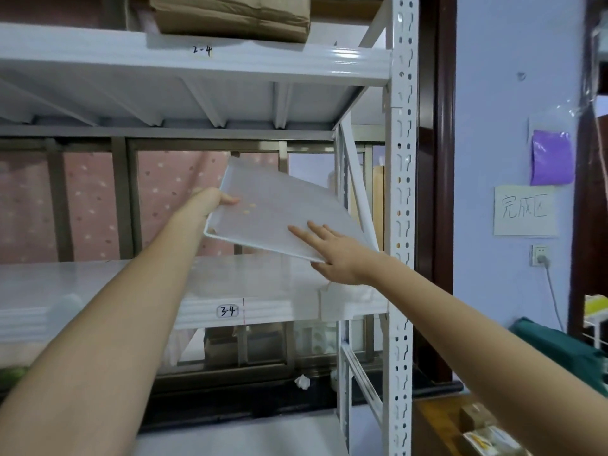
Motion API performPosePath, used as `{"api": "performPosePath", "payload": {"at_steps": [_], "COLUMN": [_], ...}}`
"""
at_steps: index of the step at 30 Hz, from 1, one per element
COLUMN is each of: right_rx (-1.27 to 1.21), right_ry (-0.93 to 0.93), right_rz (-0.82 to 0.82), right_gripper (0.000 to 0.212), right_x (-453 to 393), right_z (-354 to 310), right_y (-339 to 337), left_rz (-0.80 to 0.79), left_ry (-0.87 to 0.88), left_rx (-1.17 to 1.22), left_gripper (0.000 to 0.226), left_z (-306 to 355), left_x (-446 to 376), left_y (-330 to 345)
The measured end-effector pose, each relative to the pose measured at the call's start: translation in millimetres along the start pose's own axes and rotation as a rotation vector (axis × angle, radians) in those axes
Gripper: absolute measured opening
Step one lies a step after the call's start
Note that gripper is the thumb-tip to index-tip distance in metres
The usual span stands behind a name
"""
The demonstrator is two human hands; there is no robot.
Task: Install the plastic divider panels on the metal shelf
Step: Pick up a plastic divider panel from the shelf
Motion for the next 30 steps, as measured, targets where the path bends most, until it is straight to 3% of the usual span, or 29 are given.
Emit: {"api": "performPosePath", "payload": {"at_steps": [3,5,7,8,11,13,16,18,26,30], "right_rx": [-0.059,-0.175,-0.318,-0.386,-0.511,-0.555,-0.602,-0.645,-0.931,-1.055], "right_ry": [-0.006,0.018,0.04,0.052,0.084,0.094,0.124,0.147,0.013,0.058], "right_rz": [0.085,0.158,0.227,0.257,0.326,0.343,0.346,0.34,0.206,0.072], "right_gripper": [0.064,0.064,0.065,0.065,0.064,0.065,0.064,0.065,0.084,0.093], "right_x": [1.1,1.7,-0.2,-2.6,-11.6,-14.0,-16.2,-18.0,-5.9,-3.7], "right_z": [3.2,5.7,8.5,10.4,18.2,19.8,19.6,21.0,27.9,36.4], "right_y": [-8.7,-14.8,-19.0,-20.1,-21.8,-23.2,-23.2,-21.0,-31.4,-19.8], "left_rz": [-0.133,-0.312,-0.482,-0.535,-0.651,-0.644,-0.566,-0.51,-0.56,-0.542], "left_ry": [0.047,0.074,0.092,0.103,0.151,0.197,0.243,0.26,0.355,0.362], "left_rx": [0.237,0.494,0.586,0.578,0.483,0.282,-0.004,-0.055,-0.03,0.045], "left_gripper": [0.008,0.017,0.027,0.039,0.116,0.143,0.135,0.129,0.135,0.123], "left_z": [14.1,21.7,26.4,28.1,31.3,29.5,25.3,24.4,28.7,42.3], "left_x": [5.3,2.7,0.6,0.5,9.0,14.1,17.9,19.0,2.5,1.1], "left_y": [12.7,22.5,34.9,42.6,68.8,85.4,105.5,114.1,106.7,100.7]}}
Point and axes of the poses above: each hand's wrist, its own x-axis away from the middle knuckle, its own y-axis out of the palm, z = x × y, the point moved 3 cm from there along -x, towards the middle knuckle, and after that the axes turned 2 degrees about -y, right-handed, at the moved point
